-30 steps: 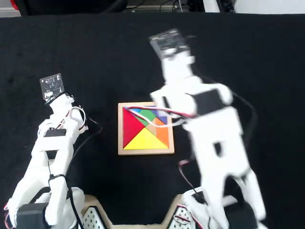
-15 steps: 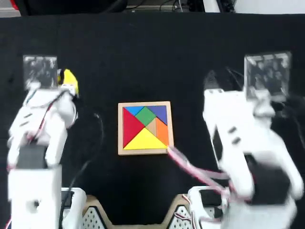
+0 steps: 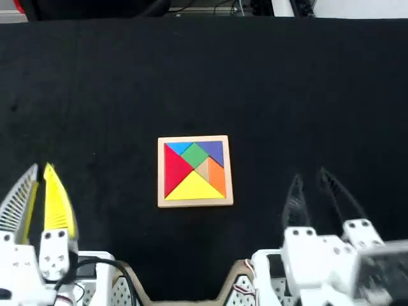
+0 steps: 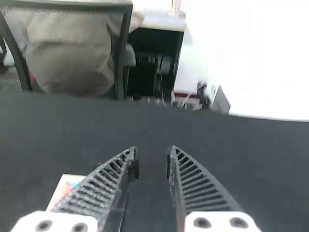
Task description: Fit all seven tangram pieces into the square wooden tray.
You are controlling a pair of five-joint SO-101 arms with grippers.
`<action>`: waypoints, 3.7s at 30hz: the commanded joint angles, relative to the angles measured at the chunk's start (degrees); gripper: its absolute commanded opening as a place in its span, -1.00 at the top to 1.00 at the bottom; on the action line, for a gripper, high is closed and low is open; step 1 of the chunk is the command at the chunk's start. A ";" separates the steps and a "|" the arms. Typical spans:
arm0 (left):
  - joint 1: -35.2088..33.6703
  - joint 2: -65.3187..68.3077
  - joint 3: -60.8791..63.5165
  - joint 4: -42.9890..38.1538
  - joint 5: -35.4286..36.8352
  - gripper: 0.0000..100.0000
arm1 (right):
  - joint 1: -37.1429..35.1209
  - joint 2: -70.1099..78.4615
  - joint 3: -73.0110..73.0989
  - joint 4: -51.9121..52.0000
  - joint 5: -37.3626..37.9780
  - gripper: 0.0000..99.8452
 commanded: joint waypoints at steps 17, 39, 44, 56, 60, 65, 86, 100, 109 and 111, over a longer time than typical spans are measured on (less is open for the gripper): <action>-5.67 -6.07 64.66 -23.38 -0.70 0.87 | 11.60 -25.19 65.71 -34.90 0.00 0.79; -5.41 -6.07 70.64 -2.55 -0.26 0.88 | -0.26 -25.19 86.29 -22.42 0.00 0.81; -5.49 -6.07 70.73 -2.99 1.85 0.88 | -2.55 -25.45 86.29 -22.07 0.00 0.96; -5.76 -6.07 70.73 -2.99 1.93 0.88 | -7.47 -25.36 86.29 -22.07 0.00 0.98; -5.76 -6.07 70.73 -2.99 1.93 0.88 | -5.89 -25.36 86.29 -22.07 0.09 0.98; -5.76 -6.07 70.73 -2.99 1.93 0.88 | -5.89 -25.36 86.29 -22.07 0.09 0.98; -5.76 -6.07 70.73 -2.99 1.93 0.88 | -6.15 -25.80 86.29 -21.89 0.35 0.98; -5.76 -6.07 70.73 -2.99 1.93 0.88 | -6.15 -25.80 86.29 -21.89 0.35 0.98; -5.76 -6.07 70.73 -2.99 1.93 0.88 | -6.15 -25.80 86.29 -21.89 0.35 0.98; -5.76 -6.07 70.73 -2.99 1.93 0.88 | -6.15 -25.80 86.29 -21.89 0.35 0.98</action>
